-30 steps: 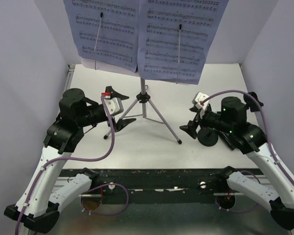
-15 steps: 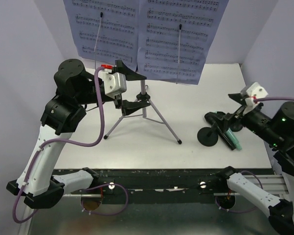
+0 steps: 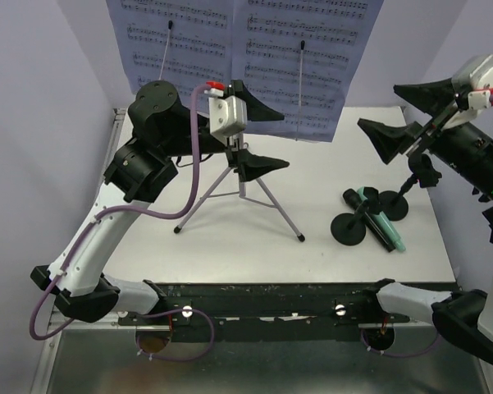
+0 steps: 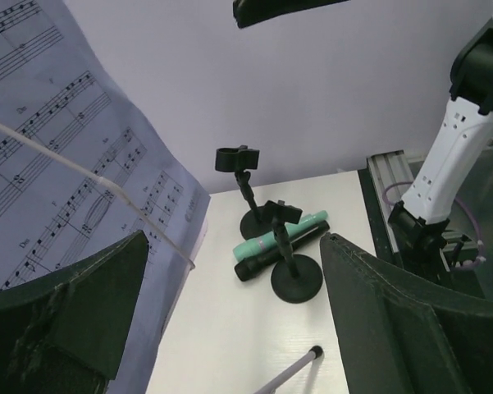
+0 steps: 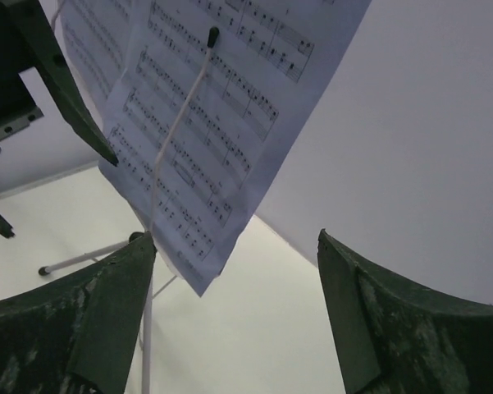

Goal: Pack up the instrument practice props

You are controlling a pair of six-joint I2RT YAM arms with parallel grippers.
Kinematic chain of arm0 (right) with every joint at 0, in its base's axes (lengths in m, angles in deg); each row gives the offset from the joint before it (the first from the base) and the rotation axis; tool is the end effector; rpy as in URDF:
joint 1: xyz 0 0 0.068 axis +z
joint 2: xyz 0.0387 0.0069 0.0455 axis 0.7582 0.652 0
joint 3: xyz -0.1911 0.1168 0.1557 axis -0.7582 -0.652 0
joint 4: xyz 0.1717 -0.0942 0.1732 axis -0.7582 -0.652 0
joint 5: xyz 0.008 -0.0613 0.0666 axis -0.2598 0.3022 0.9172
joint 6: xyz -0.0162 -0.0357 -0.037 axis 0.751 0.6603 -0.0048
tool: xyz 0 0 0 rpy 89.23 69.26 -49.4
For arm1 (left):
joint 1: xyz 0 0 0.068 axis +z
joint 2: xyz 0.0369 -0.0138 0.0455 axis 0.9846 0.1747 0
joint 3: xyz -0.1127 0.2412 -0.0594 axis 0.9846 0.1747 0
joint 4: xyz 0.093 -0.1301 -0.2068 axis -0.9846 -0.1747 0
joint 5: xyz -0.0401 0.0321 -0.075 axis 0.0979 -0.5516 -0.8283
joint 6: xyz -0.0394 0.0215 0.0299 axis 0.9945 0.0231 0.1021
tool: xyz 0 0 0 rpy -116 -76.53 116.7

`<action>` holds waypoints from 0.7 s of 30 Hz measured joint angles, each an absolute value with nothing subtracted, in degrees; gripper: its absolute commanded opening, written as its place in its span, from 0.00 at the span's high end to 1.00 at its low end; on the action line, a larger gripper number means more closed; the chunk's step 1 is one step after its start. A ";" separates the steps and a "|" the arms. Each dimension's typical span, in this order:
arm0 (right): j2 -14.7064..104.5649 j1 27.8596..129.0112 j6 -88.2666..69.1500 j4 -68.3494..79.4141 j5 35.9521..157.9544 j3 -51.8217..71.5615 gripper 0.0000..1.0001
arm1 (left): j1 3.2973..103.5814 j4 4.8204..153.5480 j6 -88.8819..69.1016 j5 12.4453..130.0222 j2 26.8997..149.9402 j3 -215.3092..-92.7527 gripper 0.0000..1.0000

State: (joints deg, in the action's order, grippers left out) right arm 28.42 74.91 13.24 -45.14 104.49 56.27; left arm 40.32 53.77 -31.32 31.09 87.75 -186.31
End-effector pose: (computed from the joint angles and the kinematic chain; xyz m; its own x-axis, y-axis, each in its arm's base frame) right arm 0.0821 0.0496 0.6023 0.2730 -0.1640 -0.9479 -0.5997 0.7414 -0.3010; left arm 0.1607 -0.1676 0.5526 0.2549 -0.0636 -0.9649 0.9665 0.0491 0.2521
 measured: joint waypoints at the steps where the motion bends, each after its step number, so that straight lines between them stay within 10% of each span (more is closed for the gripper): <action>1: 30.00 74.48 12.55 -44.90 105.56 58.09 0.17 | 40.06 54.78 -30.40 31.86 88.78 -186.87 0.03; 21: 39.44 70.67 -3.91 -27.13 118.11 59.05 0.17 | 39.78 64.74 -19.62 39.57 96.17 -192.16 0.03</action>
